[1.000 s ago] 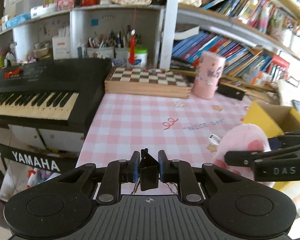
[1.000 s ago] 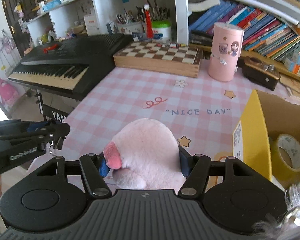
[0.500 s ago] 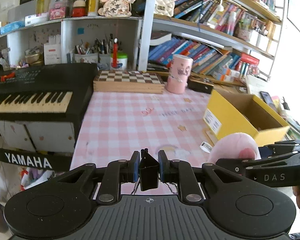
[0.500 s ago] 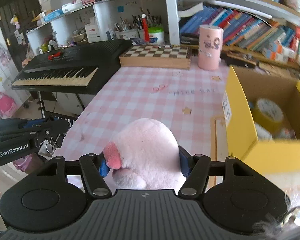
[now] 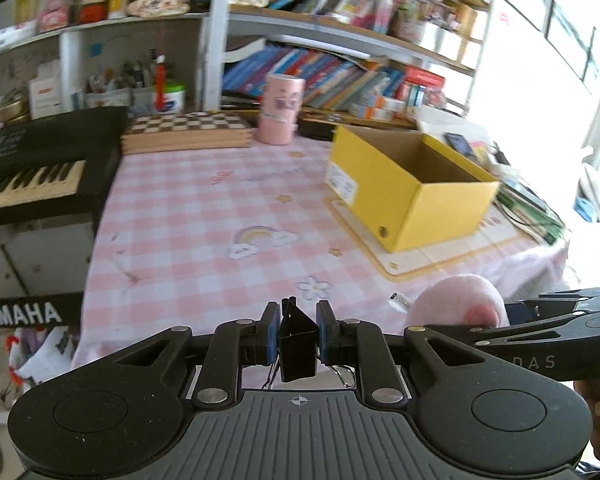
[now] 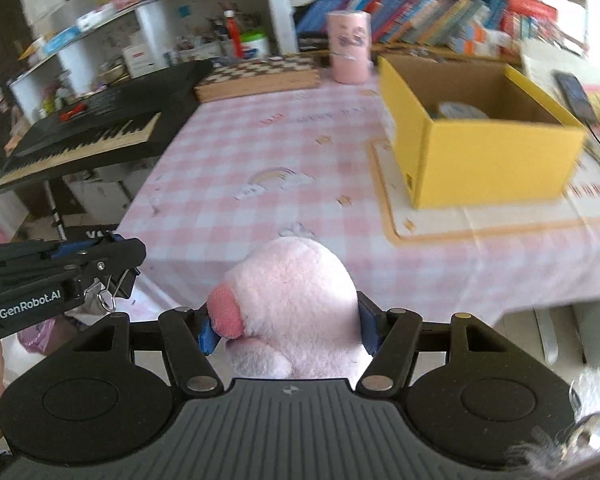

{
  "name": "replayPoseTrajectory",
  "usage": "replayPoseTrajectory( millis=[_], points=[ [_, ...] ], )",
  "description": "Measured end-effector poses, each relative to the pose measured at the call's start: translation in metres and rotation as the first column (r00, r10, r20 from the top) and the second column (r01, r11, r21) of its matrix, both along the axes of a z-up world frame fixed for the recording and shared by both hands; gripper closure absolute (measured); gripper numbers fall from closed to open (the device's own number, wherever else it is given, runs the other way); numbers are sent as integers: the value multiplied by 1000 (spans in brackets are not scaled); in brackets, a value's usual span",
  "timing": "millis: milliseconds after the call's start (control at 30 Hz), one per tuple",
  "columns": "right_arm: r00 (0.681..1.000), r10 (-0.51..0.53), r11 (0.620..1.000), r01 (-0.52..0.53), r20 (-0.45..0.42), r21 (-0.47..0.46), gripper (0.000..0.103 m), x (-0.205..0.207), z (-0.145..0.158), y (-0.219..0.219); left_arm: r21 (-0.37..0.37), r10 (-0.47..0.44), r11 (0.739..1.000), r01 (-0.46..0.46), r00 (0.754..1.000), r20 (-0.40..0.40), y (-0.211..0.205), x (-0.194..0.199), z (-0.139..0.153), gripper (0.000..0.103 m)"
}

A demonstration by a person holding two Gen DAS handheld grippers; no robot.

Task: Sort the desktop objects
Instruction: 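Carry the binder clip and pink pig with both tools toward the yellow box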

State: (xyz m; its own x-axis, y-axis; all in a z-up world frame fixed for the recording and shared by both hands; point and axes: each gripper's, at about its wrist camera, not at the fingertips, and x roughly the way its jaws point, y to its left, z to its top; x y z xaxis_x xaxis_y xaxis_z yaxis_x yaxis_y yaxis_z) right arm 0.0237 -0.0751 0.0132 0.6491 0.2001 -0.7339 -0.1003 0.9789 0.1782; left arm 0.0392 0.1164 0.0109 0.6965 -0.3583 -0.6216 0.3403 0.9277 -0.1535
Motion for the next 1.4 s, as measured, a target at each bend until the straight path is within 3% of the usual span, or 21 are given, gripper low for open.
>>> replayPoseTrajectory(
  millis=[433,700,1400],
  points=[
    [984,-178,984,178,16,-5,42,-36,3,-37,-1,-195,981,195,981,0,-48,1,-2,85],
    [970,-242,970,242,-2,3,42,-40,0,-65,4,-260,966,260,965,-26,-81,11,-6,85],
    [984,-175,985,175,-21,3,41,9,3,-196,11,-202,979,203,979,-33,-205,47,-2,85]
  ],
)
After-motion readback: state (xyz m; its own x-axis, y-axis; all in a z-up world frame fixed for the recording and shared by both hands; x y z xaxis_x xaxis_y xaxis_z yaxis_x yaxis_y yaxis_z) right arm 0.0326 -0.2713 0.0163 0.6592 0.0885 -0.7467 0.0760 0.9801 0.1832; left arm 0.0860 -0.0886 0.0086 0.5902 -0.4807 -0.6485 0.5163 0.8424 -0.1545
